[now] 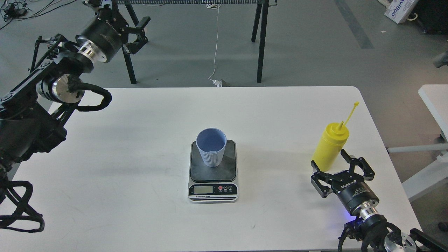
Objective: Pour seasoning into cup on scale with both arms
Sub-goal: 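Move the right gripper to the yellow squeeze bottle, then grasp the yellow bottle with the right gripper and lift it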
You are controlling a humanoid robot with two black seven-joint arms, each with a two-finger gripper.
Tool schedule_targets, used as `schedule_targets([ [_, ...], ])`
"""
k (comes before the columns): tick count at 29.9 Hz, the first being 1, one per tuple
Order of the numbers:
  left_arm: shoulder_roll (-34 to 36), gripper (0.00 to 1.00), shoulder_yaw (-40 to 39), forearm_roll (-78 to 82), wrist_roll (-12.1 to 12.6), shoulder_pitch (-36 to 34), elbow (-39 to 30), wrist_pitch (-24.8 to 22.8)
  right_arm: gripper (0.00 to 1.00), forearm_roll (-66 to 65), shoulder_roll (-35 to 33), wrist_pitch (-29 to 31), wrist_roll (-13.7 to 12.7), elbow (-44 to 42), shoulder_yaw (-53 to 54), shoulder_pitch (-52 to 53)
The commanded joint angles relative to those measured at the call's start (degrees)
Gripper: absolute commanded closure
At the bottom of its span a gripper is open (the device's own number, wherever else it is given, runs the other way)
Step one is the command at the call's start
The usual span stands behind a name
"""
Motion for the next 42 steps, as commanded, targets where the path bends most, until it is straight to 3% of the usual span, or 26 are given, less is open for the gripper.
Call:
schedule_targets([
  [1,0.2,0.00,0.0,0.0,0.0,0.1,0.0,0.0,0.05,0.0,0.0,0.0,0.1,-0.1,0.1,0.2],
  [22,0.3,0.00,0.0,0.0,0.0,0.0,0.0,-0.1,0.05,0.1,-0.8,0.0,-0.1,-1.3,3.2,-0.5],
  [35,0.3,0.00,0.0,0.0,0.0,0.1,0.0,-0.1,0.06,-0.1,0.2,0.0,-0.2,-7.7,2.3,6.4],
  [42,0.4,0.00,0.0,0.0,-0.1,0.1,0.0,-0.1,0.06,-0.2,4.5,0.0,-0.3,-13.1,1.2,10.4],
])
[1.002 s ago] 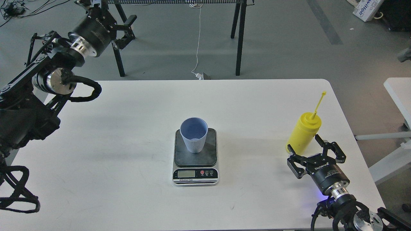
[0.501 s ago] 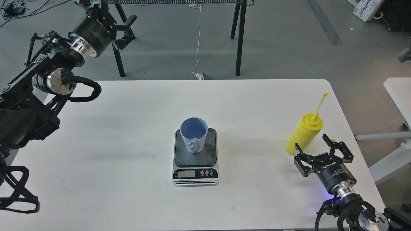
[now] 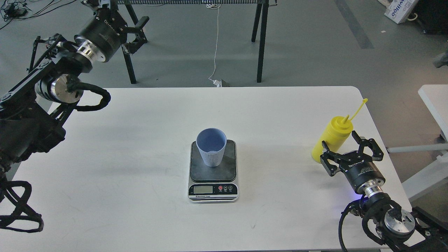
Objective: Pour seasoning into cup on scale with both arms
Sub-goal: 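Grasp the yellow bottle with the right gripper and lift it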
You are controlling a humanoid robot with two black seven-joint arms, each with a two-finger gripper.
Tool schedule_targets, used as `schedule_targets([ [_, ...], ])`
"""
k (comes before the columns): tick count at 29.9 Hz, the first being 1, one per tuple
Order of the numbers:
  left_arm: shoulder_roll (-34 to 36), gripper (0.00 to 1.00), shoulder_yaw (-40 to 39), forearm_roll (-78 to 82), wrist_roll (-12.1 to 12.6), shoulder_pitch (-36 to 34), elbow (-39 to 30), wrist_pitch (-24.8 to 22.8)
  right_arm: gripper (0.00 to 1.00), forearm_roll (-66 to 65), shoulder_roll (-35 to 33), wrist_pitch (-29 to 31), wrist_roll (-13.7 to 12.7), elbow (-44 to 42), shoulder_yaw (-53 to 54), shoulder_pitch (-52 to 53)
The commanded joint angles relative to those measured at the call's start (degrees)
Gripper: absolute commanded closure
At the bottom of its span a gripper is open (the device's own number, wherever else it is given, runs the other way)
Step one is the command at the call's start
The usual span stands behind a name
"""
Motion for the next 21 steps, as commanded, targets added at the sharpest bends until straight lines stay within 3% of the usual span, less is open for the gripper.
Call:
schedule_targets([
  [1,0.1,0.00,0.0,0.0,-0.1,0.1,0.0,-0.1,0.06,0.0,2.0,0.0,0.0,-2.6,-0.2,1.6],
  [21,0.4,0.00,0.0,0.0,0.0,0.0,0.0,0.0,0.04,-0.1,5.1,0.0,-0.1,-7.0,0.0,3.3],
])
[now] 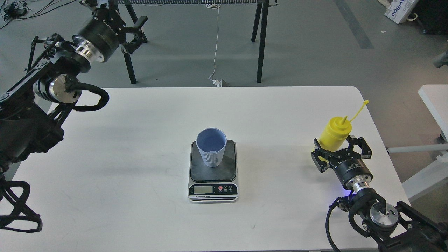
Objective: Pour seasoning into cup on scale with both arms
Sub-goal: 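Grasp the yellow bottle with the right gripper and lift it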
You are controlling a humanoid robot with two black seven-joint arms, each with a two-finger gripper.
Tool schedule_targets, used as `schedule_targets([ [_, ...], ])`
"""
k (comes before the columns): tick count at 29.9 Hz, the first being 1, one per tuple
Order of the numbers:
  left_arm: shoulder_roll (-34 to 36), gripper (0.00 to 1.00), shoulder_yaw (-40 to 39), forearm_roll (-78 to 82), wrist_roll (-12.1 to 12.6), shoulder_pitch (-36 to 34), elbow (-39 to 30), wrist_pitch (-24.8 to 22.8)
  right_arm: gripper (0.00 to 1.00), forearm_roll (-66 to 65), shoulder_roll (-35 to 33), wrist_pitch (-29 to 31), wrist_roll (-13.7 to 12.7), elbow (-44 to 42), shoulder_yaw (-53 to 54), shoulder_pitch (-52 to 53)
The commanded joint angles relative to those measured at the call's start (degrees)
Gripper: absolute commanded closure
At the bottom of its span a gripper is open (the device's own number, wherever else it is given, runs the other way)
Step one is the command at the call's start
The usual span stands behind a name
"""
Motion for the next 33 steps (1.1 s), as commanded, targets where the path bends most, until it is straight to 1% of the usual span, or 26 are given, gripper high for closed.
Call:
schedule_targets([
  [1,0.0,0.00,0.0,0.0,0.1,-0.1,0.0,0.1,0.04,-0.2,0.5,0.0,0.1,-1.1,-0.2,0.7],
  [17,0.1,0.00,-0.1,0.0,0.0,-0.2,0.0,0.2,0.05,-0.3,1.4,0.0,-0.1,-1.2,-0.3,2.7],
  [24,0.1,0.00,-0.8,0.0,0.0,-0.2,0.0,0.2,0.06,-0.5,1.5,0.0,-1.2,-1.1,-0.3,2.8],
  [27,0.2,0.00,-0.8,0.0,0.0,-0.2,0.0,0.2,0.11,-0.4,1.4,0.0,-1.4,-1.1,-0.3,2.7],
  [30,0.2,0.00,-0.8,0.0,0.0,-0.2,0.0,0.2,0.23,-0.3,1.4,0.0,-2.1,-1.1,-0.2,2.5],
  [32,0.2,0.00,-0.9,0.0,0.1,-0.2,0.0,0.2,0.28,-0.3,1.4,0.0,-2.1,-1.1,-0.2,2.5],
  [33,0.2,0.00,-0.9,0.0,0.0,-0.2,0.0,0.2,0.31,-0.3,1.4,0.0,-2.1,-1.0,-0.2,2.5],
])
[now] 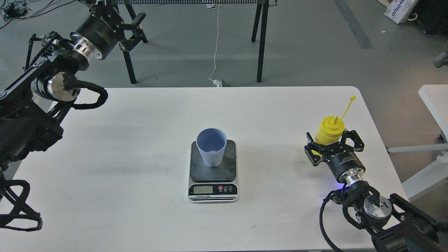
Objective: Pour seasoning into cup on scale with both arms
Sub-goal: 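Tilt the bottle nozzle-down over the blue cup with the right gripper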
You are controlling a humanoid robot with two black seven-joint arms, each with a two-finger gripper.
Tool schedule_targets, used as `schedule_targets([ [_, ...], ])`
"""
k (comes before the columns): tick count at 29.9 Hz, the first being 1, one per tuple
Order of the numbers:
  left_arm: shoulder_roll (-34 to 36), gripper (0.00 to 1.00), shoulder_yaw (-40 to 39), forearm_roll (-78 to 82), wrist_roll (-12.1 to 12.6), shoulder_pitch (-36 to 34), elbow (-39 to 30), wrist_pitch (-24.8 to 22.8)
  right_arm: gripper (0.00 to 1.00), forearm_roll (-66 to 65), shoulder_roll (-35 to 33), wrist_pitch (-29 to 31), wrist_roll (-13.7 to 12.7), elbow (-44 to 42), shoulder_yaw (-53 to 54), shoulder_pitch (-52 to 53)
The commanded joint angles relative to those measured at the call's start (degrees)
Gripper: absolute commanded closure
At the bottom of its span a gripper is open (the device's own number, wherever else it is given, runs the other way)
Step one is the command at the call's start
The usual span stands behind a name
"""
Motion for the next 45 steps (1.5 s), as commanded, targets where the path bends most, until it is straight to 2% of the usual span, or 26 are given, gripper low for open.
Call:
schedule_targets([
  [1,0.0,0.00,-0.1,0.0,0.0,0.0,0.0,0.1,0.36,0.0,0.0,0.0,-0.1,0.1,0.0,0.0],
  [3,0.0,0.00,-0.1,0.0,0.1,-0.1,0.0,0.1,0.45,0.0,0.0,0.0,-0.1,0.0,0.1,0.0],
  [7,0.0,0.00,-0.1,0.0,0.0,-0.1,0.0,0.1,0.47,-0.1,-0.1,0.0,0.1,1.4,0.1,0.1],
  [11,0.1,0.00,-0.7,0.0,0.1,-0.1,0.0,0.1,0.61,-0.8,-2.2,0.0,0.1,6.4,0.1,0.7],
  [14,0.3,0.00,-1.2,0.0,0.1,-0.1,0.0,0.0,0.62,-8.9,-6.8,0.0,0.0,10.6,-0.2,3.6],
  [22,0.4,0.00,-1.7,0.0,0.0,0.0,-0.2,-0.2,0.63,-26.8,-8.3,-0.1,0.1,12.4,-2.8,17.0],
  [28,0.4,0.00,-1.7,0.0,0.0,0.0,-0.2,-0.2,0.66,-47.5,-7.1,-8.8,0.2,12.3,-5.5,25.2],
  [35,1.1,0.00,-2.5,0.0,0.0,0.0,-0.2,-0.2,0.69,-75.1,0.2,-17.8,0.3,10.6,-15.3,32.1],
  [37,1.2,0.00,-2.9,0.0,0.0,-0.1,-0.2,-0.3,0.74,-79.3,1.9,-19.0,0.2,10.6,-18.8,33.6],
  [45,1.7,0.00,-3.9,0.0,0.0,0.0,-0.4,-0.4,0.74,-88.7,6.7,-29.0,0.2,10.0,-33.8,39.8],
])
